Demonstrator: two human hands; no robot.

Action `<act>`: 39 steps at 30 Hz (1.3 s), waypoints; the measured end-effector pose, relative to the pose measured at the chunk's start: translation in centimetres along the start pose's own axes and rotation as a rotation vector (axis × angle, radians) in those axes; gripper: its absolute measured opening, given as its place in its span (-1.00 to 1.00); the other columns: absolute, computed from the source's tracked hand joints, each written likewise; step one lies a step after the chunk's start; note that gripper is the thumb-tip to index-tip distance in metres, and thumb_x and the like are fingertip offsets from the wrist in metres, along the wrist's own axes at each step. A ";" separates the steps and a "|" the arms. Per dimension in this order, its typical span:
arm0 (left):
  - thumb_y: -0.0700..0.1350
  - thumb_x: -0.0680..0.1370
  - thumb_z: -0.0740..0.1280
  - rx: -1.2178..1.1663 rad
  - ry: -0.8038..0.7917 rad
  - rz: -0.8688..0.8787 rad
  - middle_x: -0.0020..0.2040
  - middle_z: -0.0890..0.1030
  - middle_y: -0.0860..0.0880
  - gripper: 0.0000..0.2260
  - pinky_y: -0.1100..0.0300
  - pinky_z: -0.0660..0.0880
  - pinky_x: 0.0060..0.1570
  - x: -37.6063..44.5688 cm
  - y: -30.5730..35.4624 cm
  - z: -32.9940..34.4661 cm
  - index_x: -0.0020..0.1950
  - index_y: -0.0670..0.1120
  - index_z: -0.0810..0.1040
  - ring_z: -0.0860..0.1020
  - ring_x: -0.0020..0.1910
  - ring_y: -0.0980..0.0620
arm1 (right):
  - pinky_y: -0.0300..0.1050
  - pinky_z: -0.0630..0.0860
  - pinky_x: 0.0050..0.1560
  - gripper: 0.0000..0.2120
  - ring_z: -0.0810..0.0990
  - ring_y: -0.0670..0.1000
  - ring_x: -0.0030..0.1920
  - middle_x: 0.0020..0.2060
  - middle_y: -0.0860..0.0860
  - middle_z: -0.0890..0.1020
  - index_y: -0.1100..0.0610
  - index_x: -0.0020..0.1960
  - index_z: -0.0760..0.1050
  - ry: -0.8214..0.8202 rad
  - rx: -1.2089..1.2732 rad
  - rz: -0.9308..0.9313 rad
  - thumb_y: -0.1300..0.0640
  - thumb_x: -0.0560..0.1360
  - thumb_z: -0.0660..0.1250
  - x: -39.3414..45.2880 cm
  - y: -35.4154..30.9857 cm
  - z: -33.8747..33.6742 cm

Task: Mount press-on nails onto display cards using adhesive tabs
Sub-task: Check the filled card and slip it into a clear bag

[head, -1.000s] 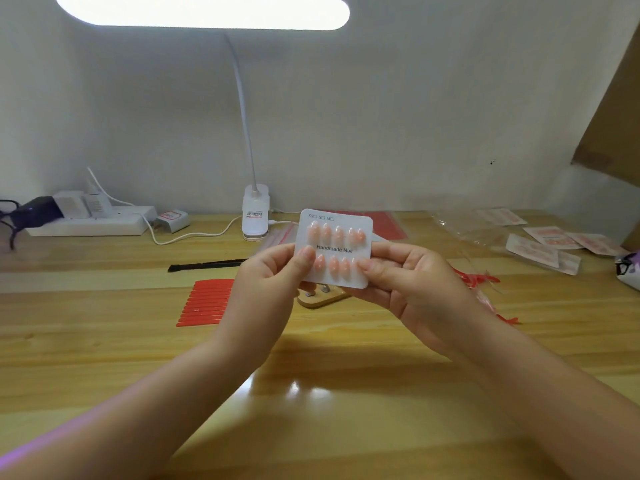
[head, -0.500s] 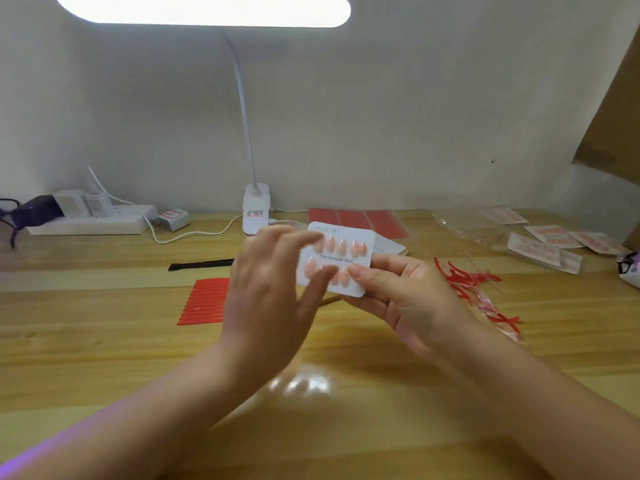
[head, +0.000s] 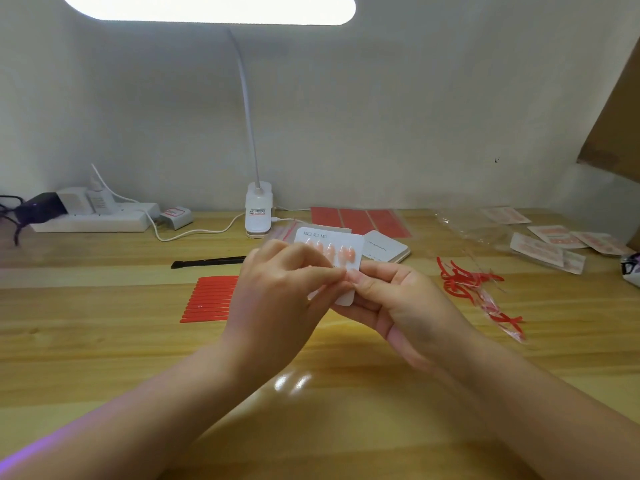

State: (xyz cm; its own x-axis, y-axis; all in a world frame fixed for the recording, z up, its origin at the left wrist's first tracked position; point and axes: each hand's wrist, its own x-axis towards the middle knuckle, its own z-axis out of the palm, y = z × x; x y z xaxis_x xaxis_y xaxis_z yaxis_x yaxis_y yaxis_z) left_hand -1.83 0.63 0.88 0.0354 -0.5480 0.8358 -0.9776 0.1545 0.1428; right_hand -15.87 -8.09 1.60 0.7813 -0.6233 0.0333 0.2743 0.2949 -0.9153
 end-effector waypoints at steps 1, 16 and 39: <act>-0.03 0.43 0.48 0.011 0.000 0.006 -0.21 0.65 0.03 -0.88 -0.05 0.48 -0.19 0.0 0.0 0.0 -0.12 -0.05 0.73 0.54 -0.22 -0.07 | -0.11 0.63 0.00 -0.79 0.70 0.10 -0.03 -0.05 0.25 0.69 0.41 0.13 0.53 -0.001 -0.008 -0.001 0.32 0.58 0.21 0.0 -0.1 0.0; -0.05 0.54 0.36 -0.297 -0.023 -0.247 -0.16 0.62 0.16 -0.90 0.27 0.49 -0.16 -0.6 -0.6 0.6 0.01 -0.04 0.60 0.57 -0.18 0.16 | -0.21 0.61 -0.18 -0.80 0.72 0.07 -0.08 -0.09 0.18 0.71 0.29 0.08 0.57 0.169 -0.056 -0.079 0.40 0.47 0.34 1.0 0.1 -1.8; -0.12 0.56 0.28 -0.047 0.015 -0.144 0.02 0.64 -0.08 -0.82 0.04 0.50 0.05 -1.8 -1.7 2.4 -0.02 -0.19 0.61 0.59 0.04 -0.07 | 0.16 0.59 0.10 -0.76 0.71 0.16 -0.08 -0.14 0.16 0.72 0.24 0.02 0.58 0.301 -0.232 -0.053 0.43 0.38 0.44 2.3 3.2 -2.7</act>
State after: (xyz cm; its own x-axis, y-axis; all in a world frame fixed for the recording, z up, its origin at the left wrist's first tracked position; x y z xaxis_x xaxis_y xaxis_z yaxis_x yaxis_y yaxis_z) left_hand -0.77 -0.62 -2.13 0.1784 -0.5552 0.8124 -0.9515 0.1131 0.2862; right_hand -14.71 -10.53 -2.32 0.5601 -0.8284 -0.0046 0.1485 0.1058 -0.9832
